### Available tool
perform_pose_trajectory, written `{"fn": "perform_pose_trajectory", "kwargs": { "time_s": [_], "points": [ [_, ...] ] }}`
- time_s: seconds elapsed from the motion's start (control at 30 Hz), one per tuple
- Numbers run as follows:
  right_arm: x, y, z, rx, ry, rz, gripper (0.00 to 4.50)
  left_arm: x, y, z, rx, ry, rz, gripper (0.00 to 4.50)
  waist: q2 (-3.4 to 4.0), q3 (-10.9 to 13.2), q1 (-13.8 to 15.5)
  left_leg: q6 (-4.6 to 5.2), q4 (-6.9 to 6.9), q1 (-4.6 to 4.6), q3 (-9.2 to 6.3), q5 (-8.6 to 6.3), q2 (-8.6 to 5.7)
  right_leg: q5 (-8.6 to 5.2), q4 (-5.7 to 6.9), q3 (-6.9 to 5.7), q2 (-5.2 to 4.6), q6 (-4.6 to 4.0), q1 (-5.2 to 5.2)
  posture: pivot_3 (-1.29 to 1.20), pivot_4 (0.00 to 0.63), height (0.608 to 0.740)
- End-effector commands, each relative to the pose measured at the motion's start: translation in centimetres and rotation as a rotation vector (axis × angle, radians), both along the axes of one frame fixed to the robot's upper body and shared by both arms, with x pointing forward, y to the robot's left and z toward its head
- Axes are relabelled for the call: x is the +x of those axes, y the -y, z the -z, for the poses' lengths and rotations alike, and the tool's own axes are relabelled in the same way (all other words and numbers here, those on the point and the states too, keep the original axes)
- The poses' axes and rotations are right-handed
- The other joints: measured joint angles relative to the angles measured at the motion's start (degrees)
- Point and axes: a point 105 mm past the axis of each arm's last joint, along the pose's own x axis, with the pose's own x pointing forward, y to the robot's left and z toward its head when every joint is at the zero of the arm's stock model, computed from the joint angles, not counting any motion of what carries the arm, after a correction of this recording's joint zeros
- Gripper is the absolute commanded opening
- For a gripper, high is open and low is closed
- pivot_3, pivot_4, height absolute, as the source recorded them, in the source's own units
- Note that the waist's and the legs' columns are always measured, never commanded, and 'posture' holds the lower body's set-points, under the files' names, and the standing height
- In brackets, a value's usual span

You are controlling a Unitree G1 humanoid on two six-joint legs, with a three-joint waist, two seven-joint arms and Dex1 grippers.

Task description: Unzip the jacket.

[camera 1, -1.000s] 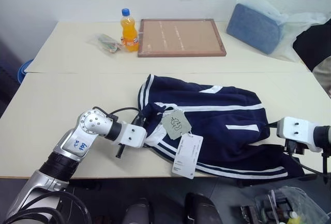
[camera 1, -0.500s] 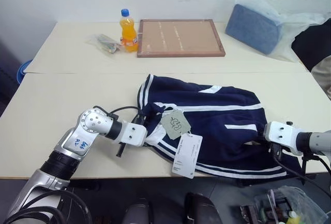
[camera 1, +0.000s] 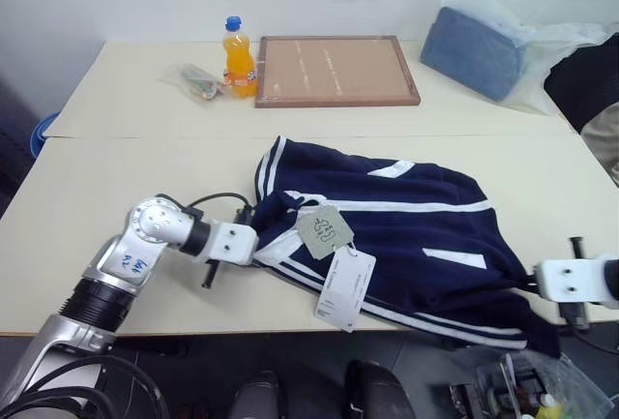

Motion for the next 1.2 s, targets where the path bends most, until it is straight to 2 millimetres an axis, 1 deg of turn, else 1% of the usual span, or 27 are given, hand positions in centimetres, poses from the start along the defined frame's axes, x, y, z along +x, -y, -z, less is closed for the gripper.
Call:
{"fn": "perform_pose_trajectory", "kwargs": {
  "time_s": [0.03,0.1,0.17,0.33,0.4,0.47,0.53,0.57,0.63,0.67,0.8,0.83,0.87,0.9,0.93,0.97,1.03,1.07,1.1,1.13,1.2],
  "points": [
    [-2.0,0.2,-0.8,-0.027,-0.049,-0.087,0.07,0.1,-2.0,-0.3,0.025,0.001,-0.036,0.0,-0.01,0.01,-0.07,0.0,0.0,0.02,0.0,0.0,0.02,0.0,-0.02,0.01,0.02,0.0,0.02,0.0,0.15,0.74],
    [-2.9,-0.5,-0.1,-0.02,-0.072,-0.123,0.07,-0.9,-2.0,-0.1,0.02,-0.03,-0.015,0.0,-0.02,0.01,-0.17,0.0,-0.01,0.01,0.0,-0.01,0.02,0.0,-0.05,0.01,0.02,0.0,0.03,0.0,0.15,0.74],
    [-3.1,-1.1,0.3,-0.01,-0.062,-0.13,0.07,-1.9,-1.9,0.1,0.013,-0.057,0.002,0.0,-0.02,0.01,-0.56,0.0,-0.02,0.01,0.01,-0.02,0.02,0.0,-0.05,0.04,0.0,0.0,0.02,0.0,0.15,0.74],
    [-3.5,-1.4,1.6,0.041,-0.039,-0.1,0.07,-4.2,-1.3,0.4,-0.001,-0.126,0.024,0.0,-0.02,0.01,-0.85,-0.02,-0.03,0.02,-0.01,-0.04,0.04,0.0,-0.08,0.05,0.01,0.0,0.02,0.0,0.15,0.74],
    [-3.0,-1.5,1.6,0.06,0.009,-0.077,0.07,-4.6,-1.2,0.5,-0.003,-0.144,0.018,0.0,-0.03,0.01,-0.77,-0.02,-0.03,0.02,-0.03,-0.04,0.02,0.0,-0.09,0.05,-0.02,0.0,0.03,0.0,0.15,0.74],
    [-2.7,-1.5,1.5,0.069,0.033,-0.064,0.07,-4.5,-1.1,0.6,-0.012,-0.147,-0.007,0.0,-0.02,0.01,-0.85,-0.01,0.0,0.02,-0.03,-0.04,0.03,0.0,-0.09,0.05,-0.02,0.0,0.03,0.0,0.15,0.74],
    [-2.5,-1.7,1.2,0.083,0.035,-0.047,0.49,-4.0,-0.9,0.5,-0.027,-0.135,-0.039,0.0,-0.01,0.01,-0.86,-0.01,0.0,0.02,-0.02,-0.05,0.02,0.0,-0.13,0.08,-0.02,0.0,0.03,0.0,0.15,0.74],
    [-2.4,-1.8,1.1,0.09,0.033,-0.044,0.71,-3.8,-0.8,0.4,-0.038,-0.135,-0.053,0.24,-0.01,0.01,-0.86,-0.01,0.0,0.03,-0.03,-0.05,0.04,0.0,-0.19,0.07,-0.01,-0.01,0.03,0.0,0.15,0.74],
    [-2.5,-2.0,0.9,0.1,0.025,-0.044,1.4,-3.7,-0.5,0.1,-0.067,-0.145,-0.071,0.74,-0.01,0.01,-0.83,-0.01,0.0,0.03,-0.02,-0.05,0.03,0.0,-0.25,0.08,-0.02,-0.01,0.03,0.0,0.15,0.74],
    [-2.5,-2.2,0.6,0.109,0.029,-0.043,1.61,-3.8,-0.3,-0.1,-0.076,-0.154,-0.07,0.92,-0.01,0.01,-0.83,-0.01,0.0,0.03,-0.03,-0.05,0.02,0.0,-0.26,0.08,-0.02,-0.01,0.03,0.0,0.15,0.74],
    [-2.6,-2.9,-1.0,0.154,0.028,-0.026,2.9,-4.5,-0.4,-0.6,-0.096,-0.196,-0.078,2.11,-0.01,0.02,-0.85,0.0,-0.01,0.02,-0.03,-0.05,0.03,0.0,-0.26,0.08,-0.02,-0.01,0.03,0.0,0.15,0.74],
    [-2.5,-3.2,-1.7,0.182,0.031,-0.015,3.24,-4.7,-0.5,-1.0,-0.11,-0.217,-0.089,2.43,-0.01,0.01,-0.86,0.0,0.0,0.02,-0.03,-0.05,0.04,0.0,-0.25,0.08,-0.01,-0.01,0.03,0.0,0.15,0.74],
    [-2.5,-3.7,-2.5,0.222,0.028,0.0,3.66,-4.9,-0.8,-1.5,-0.125,-0.241,-0.104,2.81,-0.01,0.02,-0.85,0.0,0.0,0.02,-0.04,-0.05,0.04,0.0,-0.26,0.09,-0.02,0.0,0.03,0.0,0.15,0.74],
    [-2.5,-4.2,-3.4,0.284,0.012,0.031,3.93,-5.2,-1.0,-2.1,-0.146,-0.276,-0.119,3.04,-0.01,0.02,-0.85,0.0,0.0,0.02,-0.05,-0.05,0.07,0.0,-0.25,0.09,-0.02,-0.01,0.03,0.0,0.15,0.74],
    [-2.5,-5.0,-4.5,0.364,-0.013,0.055,4.28,-5.6,-1.3,-2.9,-0.174,-0.322,-0.124,3.36,-0.02,0.03,-0.84,0.0,0.0,0.01,-0.08,-0.05,0.13,0.0,-0.25,0.06,-0.01,-0.01,0.02,0.0,0.15,0.74],
    [-2.5,-5.9,-5.4,0.44,-0.04,0.073,4.5,-5.9,-1.5,-3.8,-0.199,-0.36,-0.124,3.62,-0.01,0.03,-0.86,-0.01,0.01,0.0,-0.1,-0.06,0.2,-0.01,-0.23,0.06,0.0,-0.01,0.02,0.0,0.15,0.74],
    [-2.5,-7.7,-7.3,0.602,-0.12,0.123,4.5,-6.2,-1.6,-5.7,-0.259,-0.421,-0.129,3.62,-0.01,0.03,-0.91,-0.03,0.03,-0.01,-0.13,-0.07,0.44,-0.01,-0.05,0.05,0.05,-0.02,0.02,0.0,0.15,0.74],
    [-2.4,-9.1,-8.3,0.693,-0.163,0.12,4.5,-6.0,-1.5,-6.9,-0.294,-0.431,-0.127,3.62,-0.01,0.03,-0.92,-0.03,0.06,-0.02,-0.14,-0.08,0.45,-0.01,-0.03,0.05,0.04,-0.03,0.02,0.0,0.15,0.74],
    [-2.4,-10.0,-8.9,0.749,-0.197,0.118,4.5,-5.8,-1.4,-7.6,-0.317,-0.437,-0.125,3.62,-0.01,0.03,-0.93,-0.02,0.08,-0.01,-0.14,-0.08,0.46,-0.01,-0.03,0.05,0.04,-0.03,0.03,0.0,0.15,0.74],
    [-1.9,-11.3,-9.5,0.828,-0.236,0.129,4.5,-5.3,-1.0,-8.6,-0.35,-0.425,-0.119,3.62,-0.01,0.03,-0.78,-0.01,0.11,0.0,-0.15,-0.1,0.46,-0.02,-0.04,0.05,0.03,-0.04,0.04,0.0,0.15,0.74],
    [-0.8,-13.3,-9.9,0.932,-0.297,0.164,4.5,-4.0,0.1,-9.8,-0.391,-0.386,-0.106,3.62,-0.02,0.03,-0.5,-0.01,0.14,0.0,-0.22,-0.12,0.44,-0.02,-0.06,0.0,0.0,-0.05,0.08,0.0,0.15,0.74]
  ]
}}
